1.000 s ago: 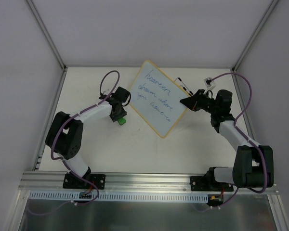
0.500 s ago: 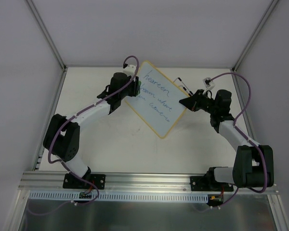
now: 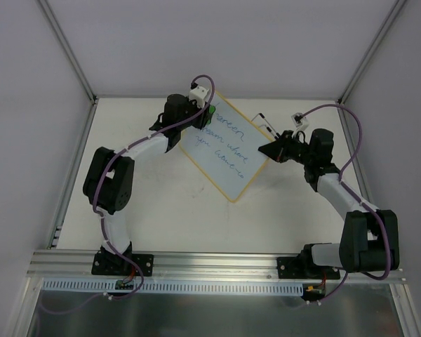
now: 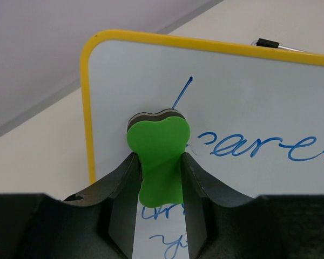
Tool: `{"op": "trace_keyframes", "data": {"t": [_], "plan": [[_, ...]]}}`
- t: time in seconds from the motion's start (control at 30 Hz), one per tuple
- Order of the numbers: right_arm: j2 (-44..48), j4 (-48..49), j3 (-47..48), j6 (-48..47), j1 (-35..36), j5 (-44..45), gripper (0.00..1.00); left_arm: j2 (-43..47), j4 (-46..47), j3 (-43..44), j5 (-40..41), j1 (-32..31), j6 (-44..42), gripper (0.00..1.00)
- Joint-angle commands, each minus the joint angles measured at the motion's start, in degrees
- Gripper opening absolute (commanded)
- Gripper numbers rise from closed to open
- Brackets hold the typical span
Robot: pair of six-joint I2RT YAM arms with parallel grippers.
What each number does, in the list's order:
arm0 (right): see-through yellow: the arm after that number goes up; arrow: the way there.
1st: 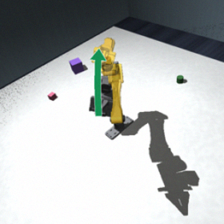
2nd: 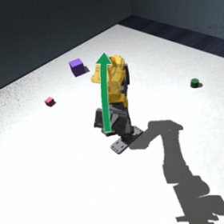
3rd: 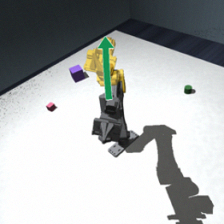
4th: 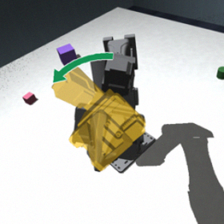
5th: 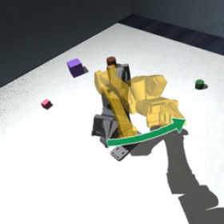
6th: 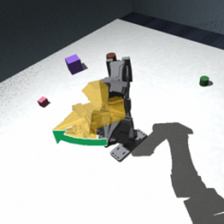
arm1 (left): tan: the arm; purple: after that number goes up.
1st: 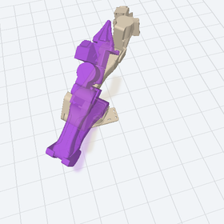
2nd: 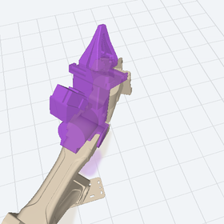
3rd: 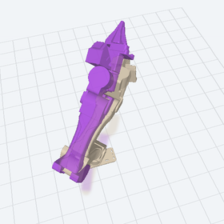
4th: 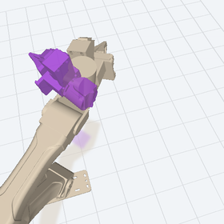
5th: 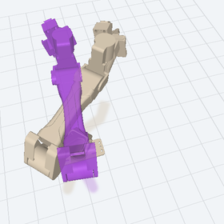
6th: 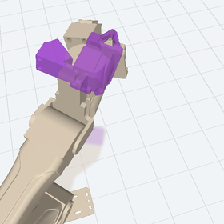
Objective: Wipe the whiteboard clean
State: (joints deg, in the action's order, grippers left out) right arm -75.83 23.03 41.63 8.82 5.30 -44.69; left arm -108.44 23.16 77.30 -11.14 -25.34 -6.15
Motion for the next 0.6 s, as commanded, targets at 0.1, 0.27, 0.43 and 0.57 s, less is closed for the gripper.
{"op": "trace_keyframes", "data": {"t": [0.1, 0.27, 0.43, 0.57], "plan": [[0.4, -5.4, 2.8, -8.4, 2.4, -2.7, 0.0, -1.5, 3.7, 2.5, -13.1, -1.5, -2.1, 0.0], [0.7, -5.8, 3.1, -8.4, 2.8, -2.3, 0.0, -0.4, -0.7, 0.3, -15.1, -7.1, -5.2, 0.0], [0.9, -6.0, 3.3, -8.4, 3.1, -2.0, 0.0, 1.3, -2.2, -3.8, -14.1, -11.8, -7.4, 0.0], [0.7, -6.4, 3.2, -8.4, 3.7, -1.8, 0.0, 1.8, -2.1, -3.4, -14.4, -13.0, -4.9, 0.0]]}}
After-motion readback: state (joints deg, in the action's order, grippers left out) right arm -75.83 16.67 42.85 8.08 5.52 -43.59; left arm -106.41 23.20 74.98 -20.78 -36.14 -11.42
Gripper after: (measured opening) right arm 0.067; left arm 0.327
